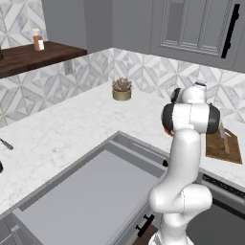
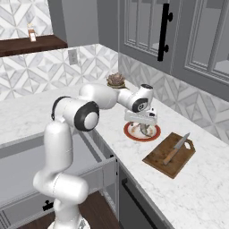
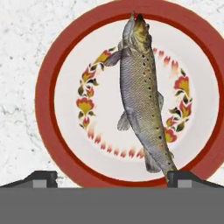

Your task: Pick up the knife from the drawer and place it on the cutting board. Then place the meat from the plate to the cutting board.

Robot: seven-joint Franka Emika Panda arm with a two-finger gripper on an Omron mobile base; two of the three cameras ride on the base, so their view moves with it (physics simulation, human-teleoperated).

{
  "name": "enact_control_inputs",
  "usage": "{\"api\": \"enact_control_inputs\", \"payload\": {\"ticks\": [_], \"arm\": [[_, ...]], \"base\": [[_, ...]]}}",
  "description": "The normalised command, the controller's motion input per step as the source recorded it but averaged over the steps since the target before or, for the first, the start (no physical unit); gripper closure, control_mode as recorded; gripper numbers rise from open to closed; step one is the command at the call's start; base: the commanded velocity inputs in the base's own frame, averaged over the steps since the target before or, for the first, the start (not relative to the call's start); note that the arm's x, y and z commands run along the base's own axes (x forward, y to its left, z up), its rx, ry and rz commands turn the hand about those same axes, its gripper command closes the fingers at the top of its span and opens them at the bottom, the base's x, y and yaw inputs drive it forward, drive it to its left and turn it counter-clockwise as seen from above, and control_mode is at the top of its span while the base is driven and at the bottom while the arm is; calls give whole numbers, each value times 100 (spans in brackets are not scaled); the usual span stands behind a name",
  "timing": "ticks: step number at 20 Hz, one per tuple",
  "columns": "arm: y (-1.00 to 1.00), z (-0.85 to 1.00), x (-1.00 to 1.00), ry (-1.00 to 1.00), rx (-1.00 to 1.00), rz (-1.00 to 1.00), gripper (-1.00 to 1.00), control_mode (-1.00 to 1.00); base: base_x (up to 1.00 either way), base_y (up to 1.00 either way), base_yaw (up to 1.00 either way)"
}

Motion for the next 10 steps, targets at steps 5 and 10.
{"api": "enact_control_inputs", "payload": {"ticks": [5,10], "arm": [[0,-10,39,2,0,2,-100,-100],[0,-28,31,5,0,2,-100,-100]], "base": [[0,0,0],[0,0,0]]}}
